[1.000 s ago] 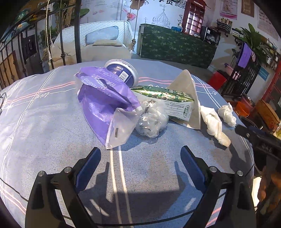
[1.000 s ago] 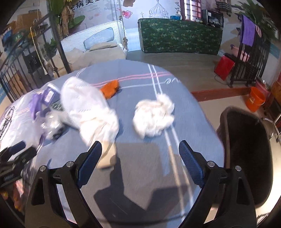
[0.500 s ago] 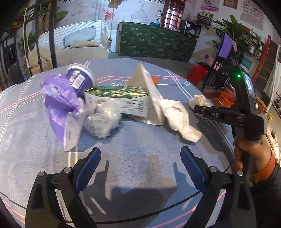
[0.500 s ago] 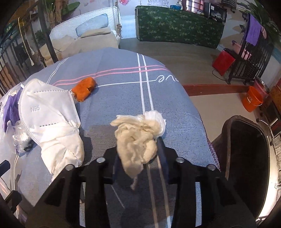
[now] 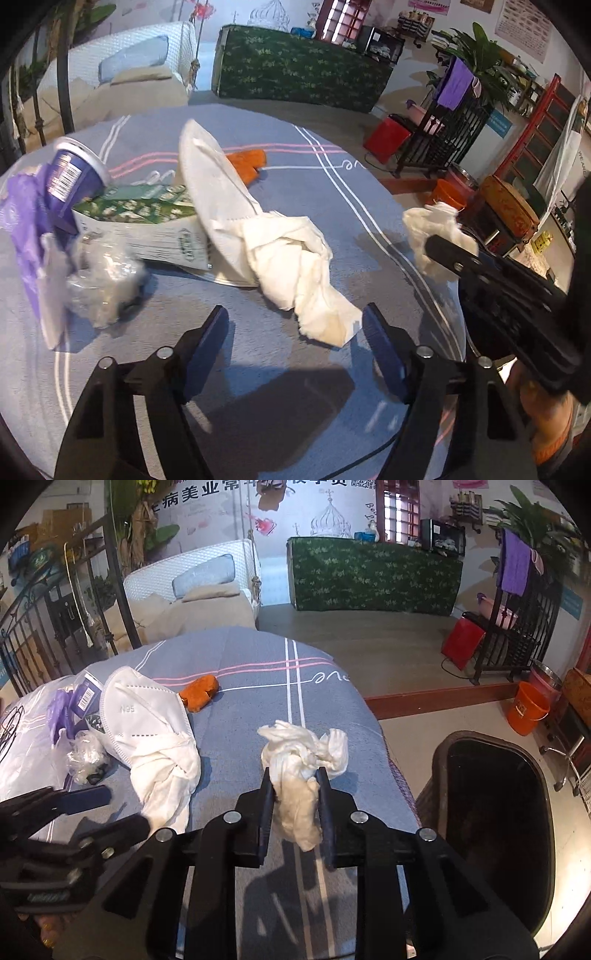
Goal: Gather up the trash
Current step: 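Carry the tissue to the bin and release it with the right gripper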
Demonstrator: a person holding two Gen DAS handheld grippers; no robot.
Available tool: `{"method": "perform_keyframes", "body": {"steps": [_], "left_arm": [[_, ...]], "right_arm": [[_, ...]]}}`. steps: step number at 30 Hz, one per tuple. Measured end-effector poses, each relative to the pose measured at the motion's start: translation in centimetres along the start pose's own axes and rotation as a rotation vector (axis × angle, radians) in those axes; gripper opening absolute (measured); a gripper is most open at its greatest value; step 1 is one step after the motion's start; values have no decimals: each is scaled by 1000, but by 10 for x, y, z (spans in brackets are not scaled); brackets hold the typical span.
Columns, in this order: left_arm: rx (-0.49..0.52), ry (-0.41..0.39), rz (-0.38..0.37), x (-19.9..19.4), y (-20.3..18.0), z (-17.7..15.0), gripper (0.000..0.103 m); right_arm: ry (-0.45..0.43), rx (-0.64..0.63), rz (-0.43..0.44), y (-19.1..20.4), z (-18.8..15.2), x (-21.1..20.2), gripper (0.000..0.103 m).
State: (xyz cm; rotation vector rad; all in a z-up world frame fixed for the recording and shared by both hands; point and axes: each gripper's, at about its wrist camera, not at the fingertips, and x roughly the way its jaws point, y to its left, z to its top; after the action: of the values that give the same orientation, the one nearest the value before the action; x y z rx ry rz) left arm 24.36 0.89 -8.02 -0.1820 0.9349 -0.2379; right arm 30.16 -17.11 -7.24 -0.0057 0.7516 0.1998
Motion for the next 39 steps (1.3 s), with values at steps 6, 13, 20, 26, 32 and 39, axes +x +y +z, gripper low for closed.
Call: {"method": "perform_keyframes", "body": {"steps": [6, 13, 20, 26, 32, 39], "left_arm": [[-19, 42, -27, 17, -11, 1, 65], [-4, 45, 20, 29, -18, 7, 45], [2, 23, 19, 25, -19, 3, 15], [27, 6, -14, 12, -30, -8, 12], [64, -26, -81, -5, -57, -13, 12], [157, -44, -151, -8, -105, -16, 12]], "right_arm": [[-15, 20, -16, -10, -14, -14, 23], [-12, 79, -26, -26, -28, -26, 23], [-17, 120, -29, -38, -38, -32, 23], [-35, 157, -44, -51, -49, -42, 23], [-47, 204, -82, -73, -61, -56, 23], [-39, 264, -158, -113, -69, -64, 23]]}}
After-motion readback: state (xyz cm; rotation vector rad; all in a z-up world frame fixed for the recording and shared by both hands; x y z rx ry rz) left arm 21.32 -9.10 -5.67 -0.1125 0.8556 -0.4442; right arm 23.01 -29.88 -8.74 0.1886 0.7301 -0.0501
